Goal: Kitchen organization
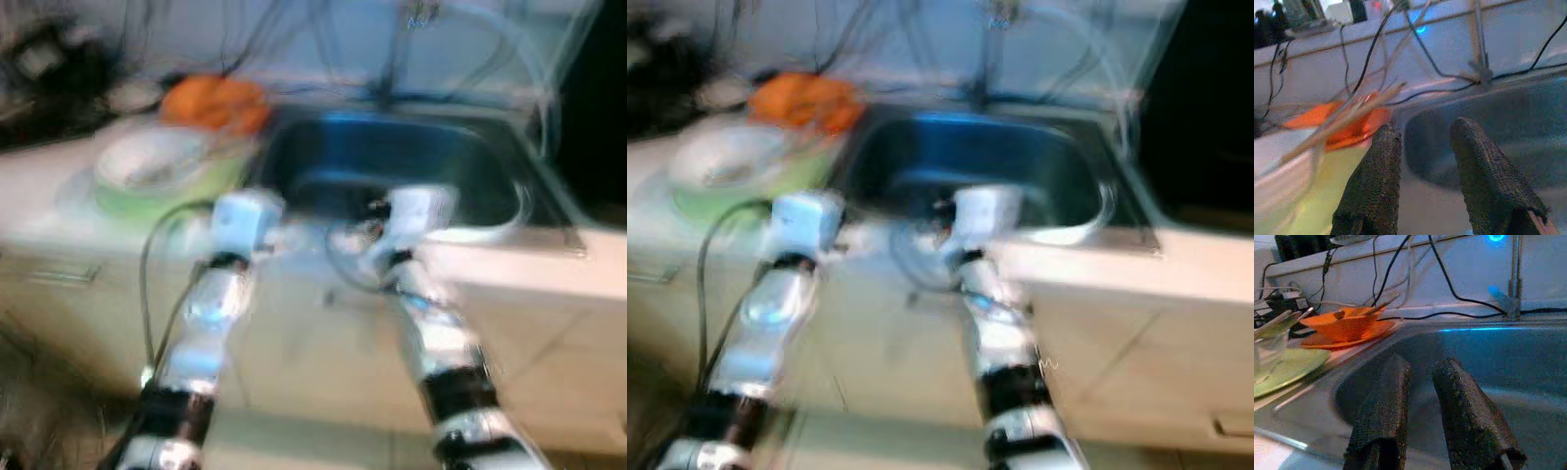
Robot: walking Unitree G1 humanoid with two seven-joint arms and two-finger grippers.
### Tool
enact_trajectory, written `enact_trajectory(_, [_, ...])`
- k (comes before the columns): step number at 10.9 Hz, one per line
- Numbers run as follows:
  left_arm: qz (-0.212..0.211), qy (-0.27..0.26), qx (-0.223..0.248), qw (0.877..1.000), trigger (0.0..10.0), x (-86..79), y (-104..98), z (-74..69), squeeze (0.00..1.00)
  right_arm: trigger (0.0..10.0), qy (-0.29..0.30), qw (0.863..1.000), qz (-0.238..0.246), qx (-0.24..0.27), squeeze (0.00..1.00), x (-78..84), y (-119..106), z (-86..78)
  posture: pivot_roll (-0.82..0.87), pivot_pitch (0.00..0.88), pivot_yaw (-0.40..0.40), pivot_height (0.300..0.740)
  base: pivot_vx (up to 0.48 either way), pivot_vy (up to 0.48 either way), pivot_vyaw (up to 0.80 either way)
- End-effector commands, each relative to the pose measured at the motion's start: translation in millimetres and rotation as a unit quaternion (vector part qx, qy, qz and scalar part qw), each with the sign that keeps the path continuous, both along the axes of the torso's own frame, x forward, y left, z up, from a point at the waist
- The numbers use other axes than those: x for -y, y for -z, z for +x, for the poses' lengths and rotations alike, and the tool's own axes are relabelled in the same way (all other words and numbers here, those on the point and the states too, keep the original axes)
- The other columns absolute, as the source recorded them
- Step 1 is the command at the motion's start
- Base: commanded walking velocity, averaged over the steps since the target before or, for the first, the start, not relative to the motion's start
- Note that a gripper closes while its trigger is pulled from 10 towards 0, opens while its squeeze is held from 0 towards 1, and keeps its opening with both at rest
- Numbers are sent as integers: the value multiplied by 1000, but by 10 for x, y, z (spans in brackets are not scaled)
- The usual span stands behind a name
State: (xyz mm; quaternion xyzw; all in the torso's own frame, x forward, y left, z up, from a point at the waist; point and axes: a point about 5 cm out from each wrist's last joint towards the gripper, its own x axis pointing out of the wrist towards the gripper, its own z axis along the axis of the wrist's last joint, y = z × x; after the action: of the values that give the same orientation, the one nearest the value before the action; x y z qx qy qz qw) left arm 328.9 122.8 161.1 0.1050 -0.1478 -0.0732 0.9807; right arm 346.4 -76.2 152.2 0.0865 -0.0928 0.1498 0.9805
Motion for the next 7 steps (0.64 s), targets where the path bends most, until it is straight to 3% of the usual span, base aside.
enact_trajectory(1, [-2,19,9,1000,10000,116,-57,-2,0,10000,15,1000,4,-2,0,105,-1,20,159,0,-4,740,382,0,0])
enact_trajectory(3, [-2,19,11,1000,10000,121,-69,-1,0,10000,12,1000,-4,1,0,96,-3,20,160,0,-4,740,362,0,0])
enact_trajectory(7, [-7,40,27,999,10000,181,-109,-31,0,10000,10,1000,-8,5,0,99,1,15,160,0,-4,740,0,0,106])
